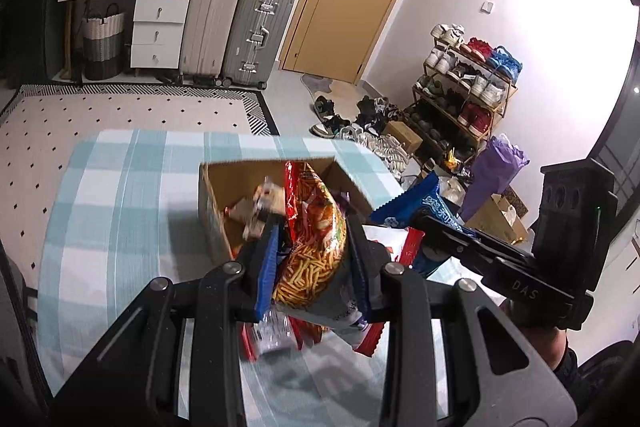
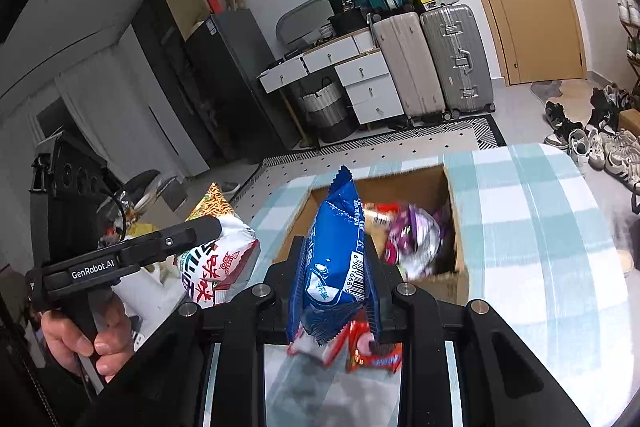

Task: Organize snacks
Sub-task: 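Carry both bags over the box and open both grippers to drop them, then move both tools back toward the two packs beside the box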

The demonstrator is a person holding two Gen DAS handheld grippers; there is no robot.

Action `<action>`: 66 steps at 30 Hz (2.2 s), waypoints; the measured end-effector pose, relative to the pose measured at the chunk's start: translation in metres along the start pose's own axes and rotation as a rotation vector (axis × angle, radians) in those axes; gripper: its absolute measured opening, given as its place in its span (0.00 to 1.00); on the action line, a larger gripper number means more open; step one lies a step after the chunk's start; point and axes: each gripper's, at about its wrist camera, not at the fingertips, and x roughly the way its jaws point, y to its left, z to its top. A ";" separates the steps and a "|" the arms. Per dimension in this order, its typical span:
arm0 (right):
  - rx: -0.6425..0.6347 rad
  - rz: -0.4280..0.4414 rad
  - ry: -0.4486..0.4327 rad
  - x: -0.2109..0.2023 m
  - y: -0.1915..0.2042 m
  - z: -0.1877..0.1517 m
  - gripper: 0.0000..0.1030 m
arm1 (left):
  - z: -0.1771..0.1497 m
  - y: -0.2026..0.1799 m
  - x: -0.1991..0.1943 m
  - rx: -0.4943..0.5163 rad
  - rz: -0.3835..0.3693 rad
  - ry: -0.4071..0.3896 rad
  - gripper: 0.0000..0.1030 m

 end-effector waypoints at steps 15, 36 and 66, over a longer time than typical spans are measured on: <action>0.002 -0.040 0.023 0.055 -0.019 0.050 0.24 | 0.051 0.008 0.064 0.018 0.041 0.018 0.28; 0.087 -0.076 0.011 0.085 -0.059 0.038 0.45 | 0.049 0.051 0.125 0.017 0.072 0.040 0.56; -0.047 -0.076 -0.096 -0.040 0.027 0.008 0.62 | -0.007 -0.008 -0.030 0.056 0.228 -0.076 0.78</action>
